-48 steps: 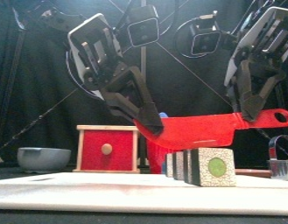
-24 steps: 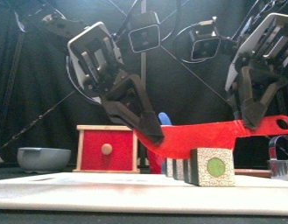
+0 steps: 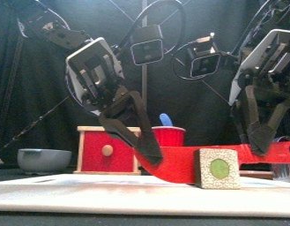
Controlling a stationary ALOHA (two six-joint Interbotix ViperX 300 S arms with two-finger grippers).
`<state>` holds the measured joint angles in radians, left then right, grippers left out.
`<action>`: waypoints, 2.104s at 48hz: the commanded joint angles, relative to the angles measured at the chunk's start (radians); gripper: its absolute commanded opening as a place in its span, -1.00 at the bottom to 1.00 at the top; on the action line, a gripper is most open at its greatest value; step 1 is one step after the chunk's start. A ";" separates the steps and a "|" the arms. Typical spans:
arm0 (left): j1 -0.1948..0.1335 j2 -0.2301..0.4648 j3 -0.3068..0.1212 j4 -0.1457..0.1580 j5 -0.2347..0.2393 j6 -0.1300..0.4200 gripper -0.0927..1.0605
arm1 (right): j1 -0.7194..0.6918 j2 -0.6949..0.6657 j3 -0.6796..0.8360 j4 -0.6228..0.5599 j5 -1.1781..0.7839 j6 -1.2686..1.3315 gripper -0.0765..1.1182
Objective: Place sushi on board then cut the sushi with the knife then place the pieces on the plate
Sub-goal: Cut the sushi into 4 pieces
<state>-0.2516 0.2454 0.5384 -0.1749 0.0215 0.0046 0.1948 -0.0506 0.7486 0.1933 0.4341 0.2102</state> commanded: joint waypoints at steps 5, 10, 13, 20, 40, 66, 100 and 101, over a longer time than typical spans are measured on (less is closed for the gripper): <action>-0.031 -0.015 -0.017 -0.017 0.003 0.003 -0.22 | 0.028 -0.015 -0.006 0.044 -0.002 0.005 -0.24; -0.043 -0.020 -0.021 -0.025 0.003 0.002 -0.22 | 0.046 -0.015 -0.008 0.060 -0.006 0.005 -0.24; -0.049 -0.021 -0.026 -0.032 0.003 0.002 -0.22 | 0.054 -0.015 -0.008 0.067 -0.008 0.005 -0.24; -0.060 -0.021 -0.032 -0.048 0.003 0.000 -0.22 | 0.061 -0.021 -0.008 0.075 -0.009 0.003 -0.25; -0.049 -0.092 -0.037 -0.037 0.003 0.006 -0.22 | 0.034 -0.150 -0.009 0.011 0.025 0.003 -0.25; 0.035 -0.219 -0.008 0.087 -0.006 0.008 0.33 | -0.043 -0.483 0.106 0.028 0.236 0.005 -0.24; 0.130 -0.244 0.103 0.091 -0.397 0.005 0.37 | -0.155 -0.764 0.333 0.169 0.417 0.006 -0.23; 0.133 -0.244 0.104 0.089 -0.405 0.005 0.37 | -0.163 -0.764 0.339 0.163 0.417 0.006 -0.22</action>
<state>-0.1304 0.0230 0.6489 -0.0798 -0.3421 0.0077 0.0506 -0.8161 1.0845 0.3651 0.8514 0.2178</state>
